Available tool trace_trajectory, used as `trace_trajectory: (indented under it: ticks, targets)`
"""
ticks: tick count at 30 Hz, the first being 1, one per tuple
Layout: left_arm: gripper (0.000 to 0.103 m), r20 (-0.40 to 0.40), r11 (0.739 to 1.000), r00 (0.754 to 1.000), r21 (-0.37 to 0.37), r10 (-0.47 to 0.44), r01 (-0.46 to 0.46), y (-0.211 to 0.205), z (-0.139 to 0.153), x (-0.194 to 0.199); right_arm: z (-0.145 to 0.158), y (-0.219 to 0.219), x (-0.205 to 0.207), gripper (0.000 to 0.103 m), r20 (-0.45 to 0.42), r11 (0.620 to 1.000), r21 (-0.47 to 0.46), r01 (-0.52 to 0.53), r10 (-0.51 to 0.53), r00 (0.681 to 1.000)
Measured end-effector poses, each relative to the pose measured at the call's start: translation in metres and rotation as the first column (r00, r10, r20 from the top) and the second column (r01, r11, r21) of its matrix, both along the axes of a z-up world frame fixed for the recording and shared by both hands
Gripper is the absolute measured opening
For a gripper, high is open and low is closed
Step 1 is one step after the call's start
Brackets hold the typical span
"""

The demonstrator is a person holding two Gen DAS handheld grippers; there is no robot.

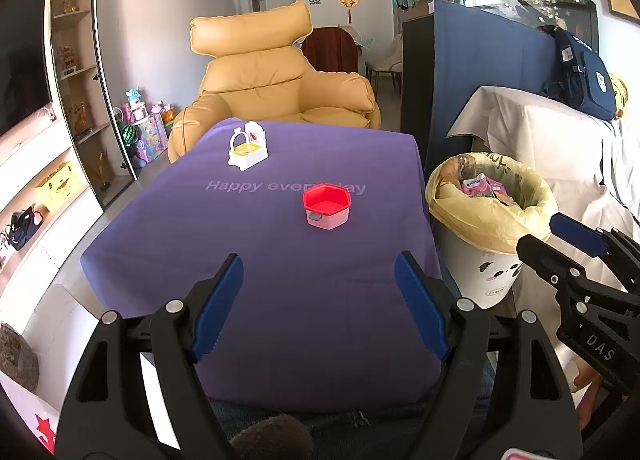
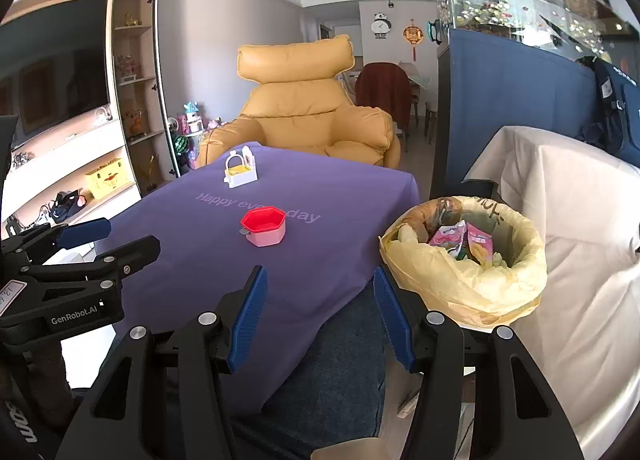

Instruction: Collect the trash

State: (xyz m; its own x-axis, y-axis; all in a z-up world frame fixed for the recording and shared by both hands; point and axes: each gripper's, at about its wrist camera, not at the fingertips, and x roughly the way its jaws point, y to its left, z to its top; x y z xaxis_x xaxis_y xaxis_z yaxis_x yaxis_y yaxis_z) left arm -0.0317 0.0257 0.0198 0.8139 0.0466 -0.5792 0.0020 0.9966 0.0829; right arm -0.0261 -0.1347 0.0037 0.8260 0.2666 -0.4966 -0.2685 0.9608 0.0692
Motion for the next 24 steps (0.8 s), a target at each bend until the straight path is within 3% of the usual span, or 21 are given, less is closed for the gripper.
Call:
trace_trajectory:
  ticks: [24]
  targets:
    - [0.074, 0.004, 1.0, 1.0, 0.0, -0.011, 0.011, -0.0014, 0.0018, 0.0028, 0.0005, -0.0052, 0.0023, 0.052, -0.001, 1.0, 0.0, 0.015, -0.015, 1.0]
